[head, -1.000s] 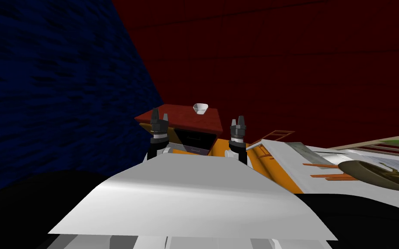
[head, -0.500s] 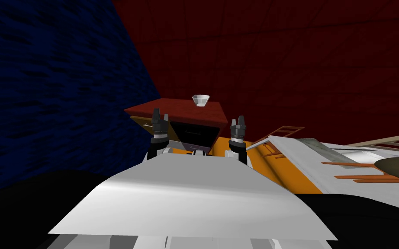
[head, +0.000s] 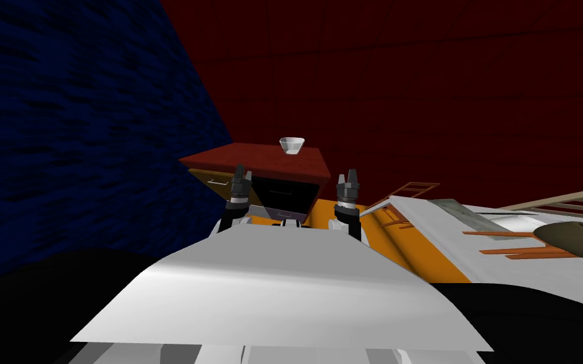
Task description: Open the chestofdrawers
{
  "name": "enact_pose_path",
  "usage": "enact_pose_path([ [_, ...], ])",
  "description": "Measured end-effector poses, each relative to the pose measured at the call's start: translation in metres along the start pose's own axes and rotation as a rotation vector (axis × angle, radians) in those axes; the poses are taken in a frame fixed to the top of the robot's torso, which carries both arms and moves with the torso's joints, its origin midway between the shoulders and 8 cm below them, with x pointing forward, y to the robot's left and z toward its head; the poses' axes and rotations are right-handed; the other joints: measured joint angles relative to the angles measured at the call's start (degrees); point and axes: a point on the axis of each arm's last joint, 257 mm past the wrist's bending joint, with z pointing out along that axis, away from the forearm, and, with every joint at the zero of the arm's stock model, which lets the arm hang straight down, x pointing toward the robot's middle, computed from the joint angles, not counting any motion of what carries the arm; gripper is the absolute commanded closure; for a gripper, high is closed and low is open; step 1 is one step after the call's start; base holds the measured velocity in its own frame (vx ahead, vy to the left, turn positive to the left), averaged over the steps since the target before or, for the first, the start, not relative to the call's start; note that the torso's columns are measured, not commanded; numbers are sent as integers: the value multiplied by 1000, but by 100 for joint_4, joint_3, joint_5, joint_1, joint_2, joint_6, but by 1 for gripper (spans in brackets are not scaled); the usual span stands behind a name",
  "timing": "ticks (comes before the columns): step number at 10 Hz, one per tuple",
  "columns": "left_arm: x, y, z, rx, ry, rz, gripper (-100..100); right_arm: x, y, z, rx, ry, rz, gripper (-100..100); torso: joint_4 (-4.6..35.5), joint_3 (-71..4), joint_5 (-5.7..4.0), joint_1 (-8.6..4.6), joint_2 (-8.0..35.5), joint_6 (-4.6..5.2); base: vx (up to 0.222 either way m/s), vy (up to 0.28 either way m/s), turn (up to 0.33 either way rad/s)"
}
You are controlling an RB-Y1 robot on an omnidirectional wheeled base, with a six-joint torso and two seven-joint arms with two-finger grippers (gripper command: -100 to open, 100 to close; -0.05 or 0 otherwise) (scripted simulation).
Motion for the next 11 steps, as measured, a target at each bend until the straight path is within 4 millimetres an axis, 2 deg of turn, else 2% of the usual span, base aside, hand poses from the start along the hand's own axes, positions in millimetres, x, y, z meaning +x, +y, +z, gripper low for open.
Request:
enact_pose_path([
  [9,26,82,-15,-162,44,2,-100,0,0,0,0,0,0,0,-1,-1,0,1,-2,0,-31,-16,-27],
  [11,35,101,-25,-210,63,4,-100,0,0,0,0,0,0,0,0,0,0,0,1,0,-38,-19,-30],
])
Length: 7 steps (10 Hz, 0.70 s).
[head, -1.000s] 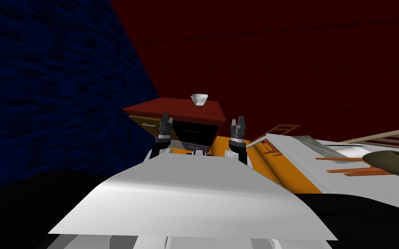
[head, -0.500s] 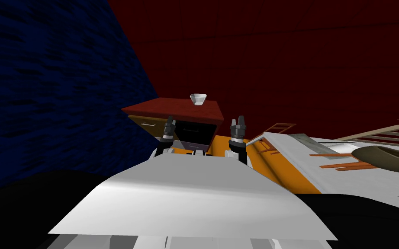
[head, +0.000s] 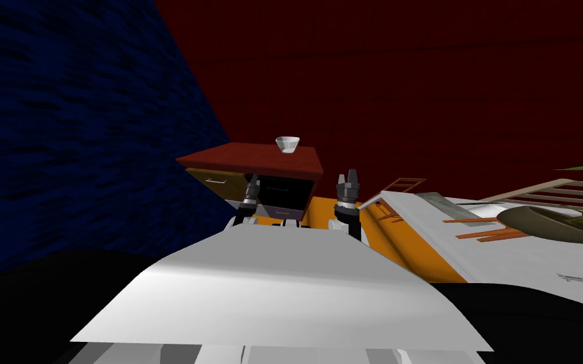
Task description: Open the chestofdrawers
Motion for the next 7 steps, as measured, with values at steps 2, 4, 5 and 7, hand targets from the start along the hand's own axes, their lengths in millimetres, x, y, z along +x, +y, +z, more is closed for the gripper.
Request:
enact_pose_path([
  [2,8,20,-4,-38,14,1,-100,0,0,0,0,0,0,0,-3,-5,1,3,-8,0,-28,-16,-31],
  [4,16,41,-6,-84,31,4,-100,0,0,0,0,0,0,0,-1,-2,0,0,-3,0,-36,-22,-33],
  [5,18,51,-8,-106,39,5,-100,0,0,0,0,0,0,0,-1,-1,0,1,-1,0,-44,-21,-37],
  [7,29,69,-14,-152,58,8,-100,0,0,0,0,0,0,0,-1,-1,0,2,-2,-1,-32,-17,-25],
])
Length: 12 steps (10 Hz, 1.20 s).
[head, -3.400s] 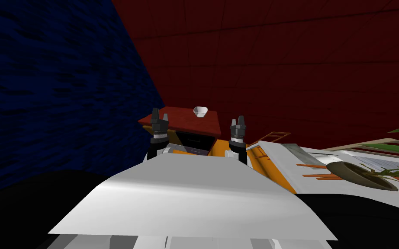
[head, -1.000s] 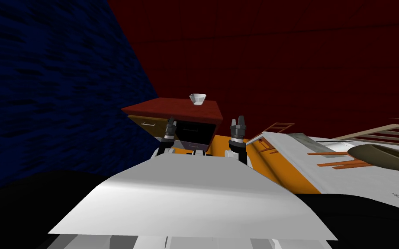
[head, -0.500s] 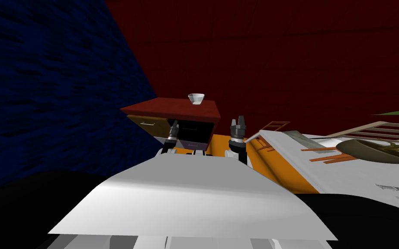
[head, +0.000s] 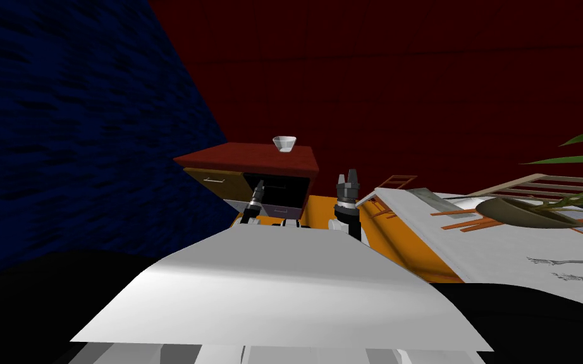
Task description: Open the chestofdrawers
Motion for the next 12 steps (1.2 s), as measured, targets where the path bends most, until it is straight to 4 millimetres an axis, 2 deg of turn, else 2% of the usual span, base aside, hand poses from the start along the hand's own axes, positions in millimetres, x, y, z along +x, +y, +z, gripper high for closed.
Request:
enact_pose_path([
  [4,12,33,-7,-61,28,7,-100,0,0,0,0,0,0,0,-1,-2,0,-2,-3,1,-18,-11,-19],
  [7,9,27,-5,-63,26,8,-100,0,0,0,0,0,0,0,-7,-16,0,1,-26,1,62,-4,-15],
  [8,9,27,-5,-64,26,8,100,0,0,0,0,0,0,0,-3,-4,1,1,-4,1,-51,4,33],
  [9,10,31,-7,-66,28,8,100,0,0,0,0,0,0,0,7,17,1,3,30,1,-27,3,1],
  [10,10,25,-4,-48,25,6,100,0,0,0,0,0,0,0,-17,9,13,13,2,-2,-155,28,-231],
  [12,-1,31,7,-55,-3,21,100,0,0,0,0,0,0,0,-2,13,5,7,17,-2,-183,18,-178],
])
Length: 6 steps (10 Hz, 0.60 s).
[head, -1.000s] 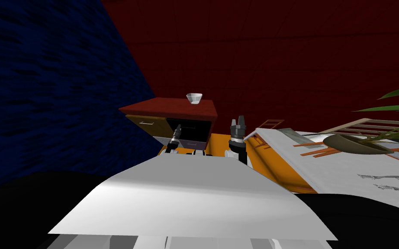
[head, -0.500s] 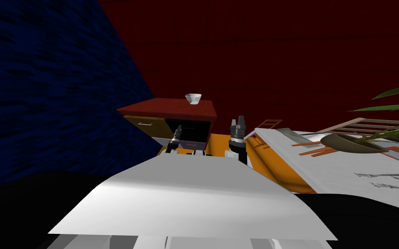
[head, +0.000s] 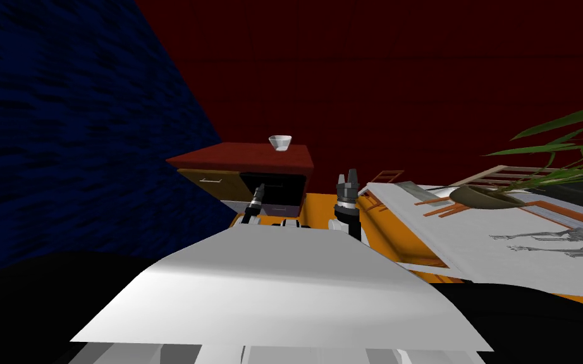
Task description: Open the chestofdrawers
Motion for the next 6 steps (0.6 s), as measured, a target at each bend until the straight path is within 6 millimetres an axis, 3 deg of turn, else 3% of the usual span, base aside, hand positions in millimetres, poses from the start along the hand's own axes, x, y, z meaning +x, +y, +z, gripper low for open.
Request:
enact_pose_path([
  [3,-12,10,13,-21,-27,10,100,0,0,0,0,0,0,0,12,-15,-6,23,-19,-27,-151,0,-95],
  [6,-29,19,33,-36,-73,23,100,0,0,0,0,0,0,0,9,-6,-6,5,-4,-8,-179,0,-189],
])
